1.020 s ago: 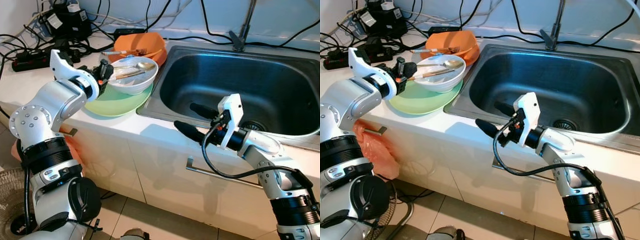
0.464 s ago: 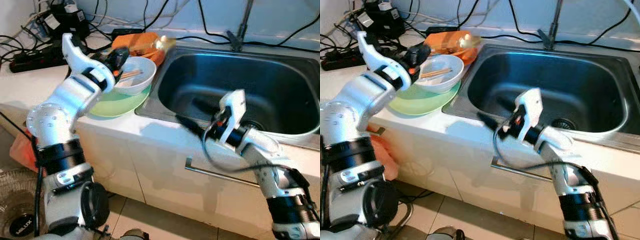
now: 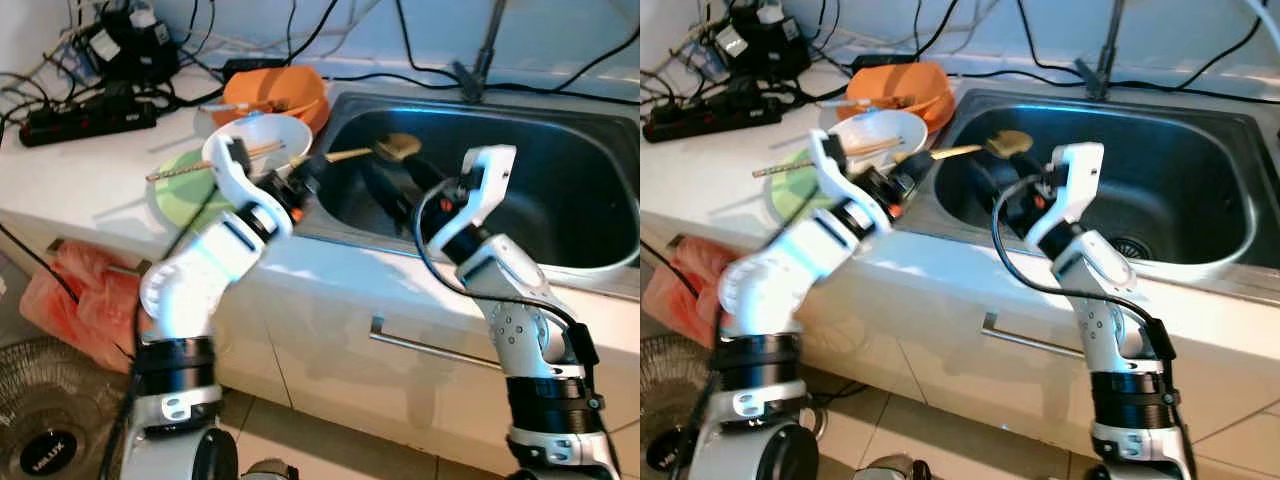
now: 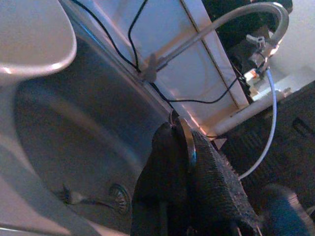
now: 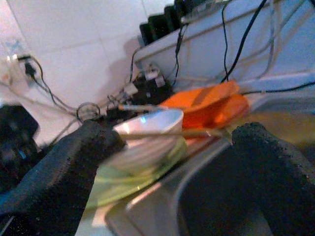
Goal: Kitchen organization
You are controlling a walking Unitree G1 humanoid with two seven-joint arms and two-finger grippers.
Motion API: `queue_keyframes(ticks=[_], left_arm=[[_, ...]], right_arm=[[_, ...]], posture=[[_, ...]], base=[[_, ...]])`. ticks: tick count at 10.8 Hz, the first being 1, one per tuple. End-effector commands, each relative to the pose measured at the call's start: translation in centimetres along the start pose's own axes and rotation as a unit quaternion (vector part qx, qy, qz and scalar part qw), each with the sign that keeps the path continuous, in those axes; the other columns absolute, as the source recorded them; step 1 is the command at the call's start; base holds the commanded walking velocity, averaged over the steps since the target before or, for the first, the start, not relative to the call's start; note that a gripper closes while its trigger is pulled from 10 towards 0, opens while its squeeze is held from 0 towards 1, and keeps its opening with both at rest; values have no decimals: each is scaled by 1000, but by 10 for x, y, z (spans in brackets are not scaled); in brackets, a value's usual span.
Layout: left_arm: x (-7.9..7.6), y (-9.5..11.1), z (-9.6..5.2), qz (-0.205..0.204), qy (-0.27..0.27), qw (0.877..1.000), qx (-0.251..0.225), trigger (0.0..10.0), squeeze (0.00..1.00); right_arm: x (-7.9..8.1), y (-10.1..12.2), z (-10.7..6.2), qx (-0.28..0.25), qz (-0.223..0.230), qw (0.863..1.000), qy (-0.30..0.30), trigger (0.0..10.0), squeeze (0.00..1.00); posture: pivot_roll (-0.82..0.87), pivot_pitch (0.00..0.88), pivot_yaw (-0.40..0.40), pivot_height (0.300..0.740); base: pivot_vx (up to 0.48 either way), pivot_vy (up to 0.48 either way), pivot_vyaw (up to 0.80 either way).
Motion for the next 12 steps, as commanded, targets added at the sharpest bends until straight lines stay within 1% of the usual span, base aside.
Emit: queue_keyframes(ticks=[1,2,3,4,12], left_arm=[[0,0,2,2,-13,1000,-5,0,0],[-2,-1,5,-11,-28,999,-11,0,0],[-4,-2,9,-32,-41,998,-19,0,0],[-5,-2,9,-36,-45,998,-21,0,0],[-5,-2,9,-36,-45,998,-21,0,0]], right_arm=[[3,9,4,-16,20,1000,-6,10000,0],[0,9,4,-25,47,998,-25,10000,0],[-1,10,5,-34,78,996,-39,10000,0],[-2,10,5,-36,85,995,-41,10000,0],[-2,10,5,-36,85,995,-41,10000,0]], posture=[[72,0,118,740],[64,0,120,740],[59,0,119,740],[59,0,119,740],[59,0,119,740]], base=[[0,0,0],[0,0,0],[0,0,0],[0,0,0],[0,0,0]])
Point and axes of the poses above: a point about 5 cm out from each wrist's last joint towards the gripper, its own z axis pointing out of the wrist towards the gripper, its own y axis along the axis of the wrist's last joint, x = y × z, the point moved 6 cm from there along z, pointing out of the wrist towards the gripper, and after that the axes turned 1 degree about -z, right-handed, at the moved point
